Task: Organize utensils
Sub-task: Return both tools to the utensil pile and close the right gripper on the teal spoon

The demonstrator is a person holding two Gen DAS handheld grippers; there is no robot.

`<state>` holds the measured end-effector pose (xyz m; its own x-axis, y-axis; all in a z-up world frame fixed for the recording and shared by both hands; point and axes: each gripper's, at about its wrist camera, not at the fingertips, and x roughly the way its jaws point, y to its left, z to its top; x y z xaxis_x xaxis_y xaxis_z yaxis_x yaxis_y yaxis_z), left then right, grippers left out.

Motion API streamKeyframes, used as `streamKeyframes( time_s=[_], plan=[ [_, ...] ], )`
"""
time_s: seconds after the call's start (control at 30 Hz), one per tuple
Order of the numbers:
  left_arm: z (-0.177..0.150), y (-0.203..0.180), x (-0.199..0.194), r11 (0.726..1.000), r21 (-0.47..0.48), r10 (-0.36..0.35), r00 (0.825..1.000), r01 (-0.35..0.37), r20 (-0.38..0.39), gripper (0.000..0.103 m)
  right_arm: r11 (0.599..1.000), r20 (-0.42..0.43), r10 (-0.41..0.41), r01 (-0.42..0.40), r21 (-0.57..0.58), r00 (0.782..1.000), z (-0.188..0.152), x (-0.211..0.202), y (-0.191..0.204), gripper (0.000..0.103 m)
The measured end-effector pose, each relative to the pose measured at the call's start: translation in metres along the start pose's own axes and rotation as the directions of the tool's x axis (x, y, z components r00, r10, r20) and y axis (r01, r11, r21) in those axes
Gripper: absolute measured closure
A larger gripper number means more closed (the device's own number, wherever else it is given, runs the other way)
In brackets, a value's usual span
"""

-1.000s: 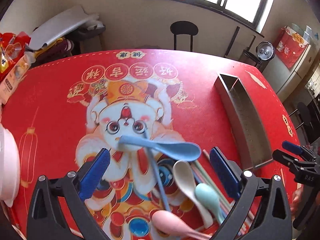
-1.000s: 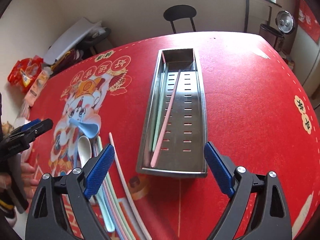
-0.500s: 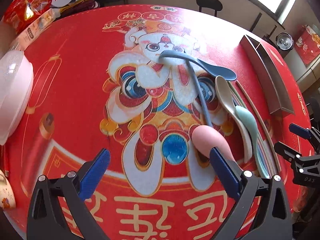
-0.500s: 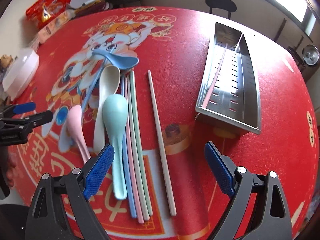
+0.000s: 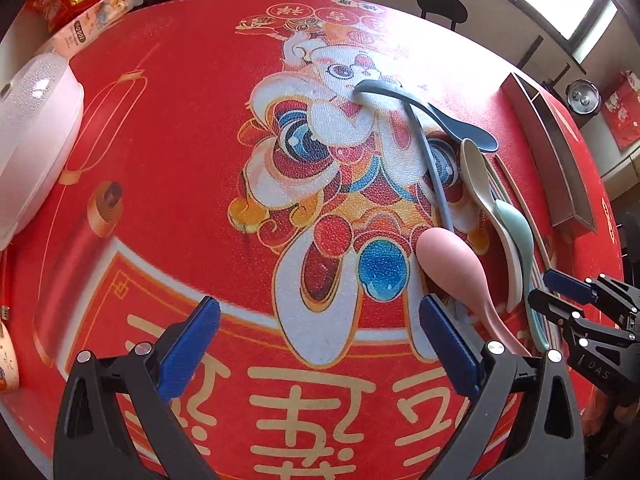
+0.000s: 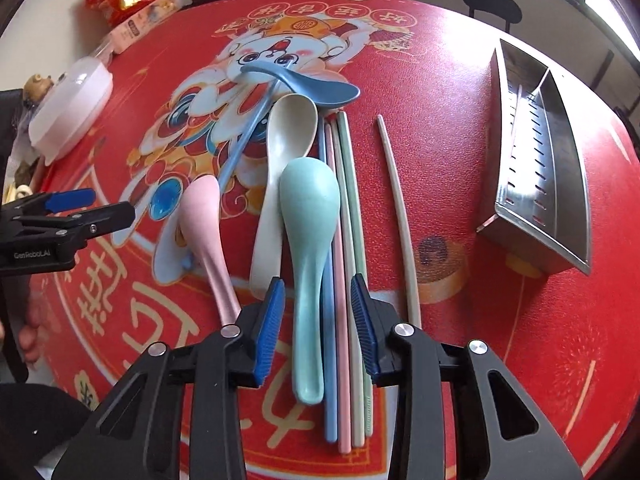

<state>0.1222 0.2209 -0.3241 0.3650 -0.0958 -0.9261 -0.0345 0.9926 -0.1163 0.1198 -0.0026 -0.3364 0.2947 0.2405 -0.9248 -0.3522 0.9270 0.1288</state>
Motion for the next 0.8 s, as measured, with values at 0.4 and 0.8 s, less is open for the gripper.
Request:
streamKeyframes(
  time_s=[0.4,0.8],
  plan=[
    [-0.001,-0.01,-0.004,0.996,-0.003,-0.09,0.996,0.09,-0.012,0.021,0.996,-0.035,-0.06,0.057,-0.063,0.998,0.005,0.015,0.012,0.079],
    [-0.003,-0.038,0.001,0.963,0.034,-0.265,0.962,0.268,-0.069,0.057,0.995,-0.017,0.065,-0.064,0.08,0.998,0.0,0.013,-0.013,0.088]
  ],
)
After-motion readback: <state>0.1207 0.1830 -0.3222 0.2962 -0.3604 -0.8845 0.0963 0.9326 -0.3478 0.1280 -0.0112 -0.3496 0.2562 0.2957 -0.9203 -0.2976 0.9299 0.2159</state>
